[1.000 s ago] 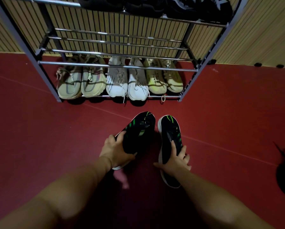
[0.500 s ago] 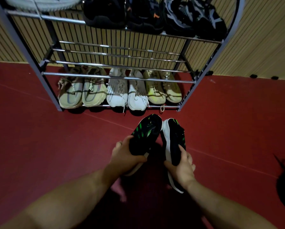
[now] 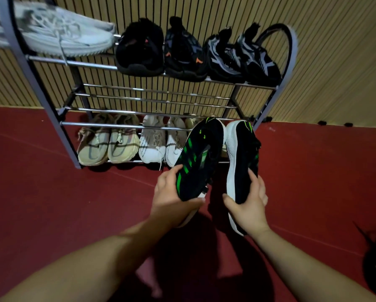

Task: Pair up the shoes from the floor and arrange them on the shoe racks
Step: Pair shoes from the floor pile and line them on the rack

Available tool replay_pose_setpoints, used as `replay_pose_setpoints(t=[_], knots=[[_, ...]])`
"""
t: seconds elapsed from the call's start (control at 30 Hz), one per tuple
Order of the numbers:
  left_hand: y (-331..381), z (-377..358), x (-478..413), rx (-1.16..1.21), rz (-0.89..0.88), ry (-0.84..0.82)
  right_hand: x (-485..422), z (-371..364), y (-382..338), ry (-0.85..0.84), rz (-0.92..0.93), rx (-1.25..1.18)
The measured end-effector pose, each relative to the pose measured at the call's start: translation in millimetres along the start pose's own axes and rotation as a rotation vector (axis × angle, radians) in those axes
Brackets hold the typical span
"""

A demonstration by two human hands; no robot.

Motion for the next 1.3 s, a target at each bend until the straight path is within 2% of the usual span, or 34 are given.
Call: replay_pose_setpoints(t=[0.23,0.5,0.6,0.67,0.73,0.8,0.87,1.0,1.13,1.23,1.3], knots=[[18,29,-30,-0.020,0.020,0.091,-37,-10,-44,-0.008,0.059,0.034],[56,57,-92,-0.156,0.055,0.222,-103,-13,-96,0.021,0.100,0.234],[74,54,-125,-0.174,0.118,0.234,-139,-8,-115,0.031,0.087,0.336],[79,46,-151,-0.169,0.156,0.184,-163,-6,-122,0.015,0.061,0.407],[83,36,-172,-0.120,0.134,0.011,-184,-9,-119,-0.013,0.046,0.461],[82,24,-181,-0.269,0.058,-0.239,-196,-15,-107,-0.071,0.033,0.471],[70,16,-184,-0.464,0.002,-0.345,-198,-18,-88,-0.170,0.018,0.453],[48,24,-189,-0.488,-0.170,-0.279,-185,-11,-63,-0.237,0.165,0.379],[50,24,-190,-0.485,-0.329,-0.224,-179,-7,-57,-0.154,0.330,0.338],[53,11,-203,-0.521,-0.354,-0.217,-194,-9,-59,-0.050,0.361,0.416],[52,5,-211,-0.551,-0.333,-0.222,-204,-12,-59,-0.044,0.312,0.462]])
Point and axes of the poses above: each hand's wrist, its own x-axis away from the middle knuckle, its own z-axis out of the back of the hand, y = z × x, the point moved 2 cm from there along -x, towards the middle knuckle
